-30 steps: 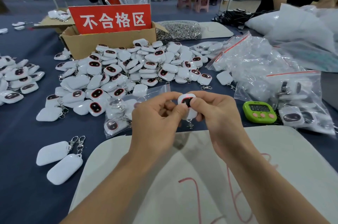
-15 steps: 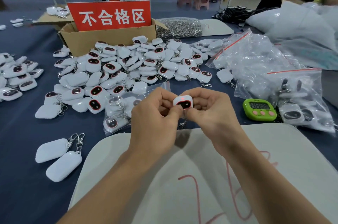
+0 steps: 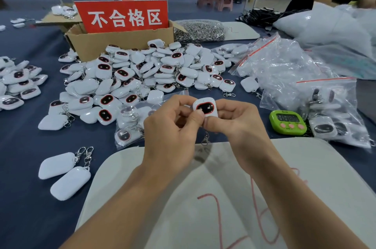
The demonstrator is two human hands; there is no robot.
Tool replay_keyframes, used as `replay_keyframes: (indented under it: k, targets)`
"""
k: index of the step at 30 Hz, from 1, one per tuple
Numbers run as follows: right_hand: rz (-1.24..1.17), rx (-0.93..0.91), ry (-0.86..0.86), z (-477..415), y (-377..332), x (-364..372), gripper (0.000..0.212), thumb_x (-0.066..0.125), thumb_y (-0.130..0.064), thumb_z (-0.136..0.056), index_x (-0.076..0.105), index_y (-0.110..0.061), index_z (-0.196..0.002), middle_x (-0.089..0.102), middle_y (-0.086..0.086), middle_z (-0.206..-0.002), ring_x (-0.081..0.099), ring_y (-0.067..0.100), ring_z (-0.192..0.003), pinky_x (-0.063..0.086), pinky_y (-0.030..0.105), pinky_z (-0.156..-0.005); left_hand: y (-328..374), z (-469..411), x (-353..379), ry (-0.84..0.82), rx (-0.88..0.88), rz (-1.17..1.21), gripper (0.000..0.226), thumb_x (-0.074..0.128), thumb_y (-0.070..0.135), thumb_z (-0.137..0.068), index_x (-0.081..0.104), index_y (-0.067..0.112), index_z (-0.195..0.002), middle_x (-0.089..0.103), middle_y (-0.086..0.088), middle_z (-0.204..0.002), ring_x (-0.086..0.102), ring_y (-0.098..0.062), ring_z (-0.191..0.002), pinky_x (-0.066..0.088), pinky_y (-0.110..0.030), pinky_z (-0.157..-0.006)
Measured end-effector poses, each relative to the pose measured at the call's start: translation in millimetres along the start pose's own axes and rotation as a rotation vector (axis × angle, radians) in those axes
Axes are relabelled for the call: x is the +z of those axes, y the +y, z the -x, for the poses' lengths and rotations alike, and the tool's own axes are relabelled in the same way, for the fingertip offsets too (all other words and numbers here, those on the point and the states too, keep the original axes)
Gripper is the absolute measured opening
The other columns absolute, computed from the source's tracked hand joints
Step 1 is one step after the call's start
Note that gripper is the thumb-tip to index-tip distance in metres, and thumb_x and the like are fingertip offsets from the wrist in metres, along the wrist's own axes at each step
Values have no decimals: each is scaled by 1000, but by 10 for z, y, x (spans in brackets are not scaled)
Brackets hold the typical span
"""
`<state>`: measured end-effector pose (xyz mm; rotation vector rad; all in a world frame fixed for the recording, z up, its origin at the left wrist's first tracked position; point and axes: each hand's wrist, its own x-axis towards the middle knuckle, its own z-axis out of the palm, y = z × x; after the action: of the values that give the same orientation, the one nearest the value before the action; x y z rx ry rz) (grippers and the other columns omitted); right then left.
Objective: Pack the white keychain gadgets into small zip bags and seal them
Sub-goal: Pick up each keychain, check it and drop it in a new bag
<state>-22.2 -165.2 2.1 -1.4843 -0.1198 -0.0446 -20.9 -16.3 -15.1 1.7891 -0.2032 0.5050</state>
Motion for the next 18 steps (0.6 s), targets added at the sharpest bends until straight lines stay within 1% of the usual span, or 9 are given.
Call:
replay_keyframes:
  k: [2,3,5,6,9,12,15,16,18]
  targets:
    - [-10,-1,10,-2,3,-8,21,77,11,-79,79,0,-97,78,20,-86,77,31,-79,60,27,-71,2,6,3,-8,-5,1,10,71,32,-87,68,37,-96,72,10,-75,70,-14,-69,58,-39,-65]
    - [-2,-2,19,-5,8,-11,21,77,11,-78,80,0,-96,78,20,-86,77,33,-80,61,29,-72,1,9,3,-17,-6,-7,11,71,32,-87,68,37,-96,72,12,-75,70,-13,-69,57,-36,-64]
    - [22,-25,40,-13,22,-5,22,79,9,-78,81,-4,-95,79,19,-86,76,41,-87,62,43,-82,7,11,7,-32,-5,-23,11,71,32,-87,67,39,-95,73,14,-76,71,-11,-71,56,-30,-64]
    - [40,-45,46,-14,28,6,22,79,7,-78,82,-7,-94,79,17,-86,76,41,-88,61,45,-84,9,9,8,-32,-6,-28,11,71,33,-88,67,39,-95,73,15,-76,71,-10,-72,56,-28,-65]
    - [166,-101,84,-21,48,39,22,78,-1,-79,83,-17,-93,79,7,-82,75,29,-77,60,40,-76,14,8,2,-13,-2,-54,8,71,35,-89,67,39,-94,73,19,-77,70,-6,-74,52,-19,-67]
    - [295,-165,178,-49,69,19,24,79,-2,-81,82,-23,-92,79,-1,-80,73,29,-73,61,38,-69,-8,13,11,0,-15,-137,10,76,35,-89,67,36,-94,71,23,-79,68,-3,-75,52,-23,-69]
    - [421,-256,269,-53,57,-22,21,79,-7,-78,79,-27,-85,74,-4,-74,64,22,-68,52,30,-63,2,16,25,31,-27,-180,19,80,32,-86,67,40,-98,69,29,-87,66,3,-79,52,-24,-72]
    - [473,-289,293,-45,44,-30,21,79,-11,-77,77,-32,-82,71,-6,-73,60,12,-66,48,24,-62,12,15,22,47,-15,-190,25,81,32,-84,67,42,-101,68,32,-92,66,4,-80,52,-21,-73]
    - [572,-349,331,-23,14,-19,29,82,-14,-77,74,-41,-80,67,-13,-78,59,0,-74,42,9,-67,29,17,5,68,49,-243,33,83,34,-81,67,44,-109,63,34,-96,63,4,-76,49,-16,-72]
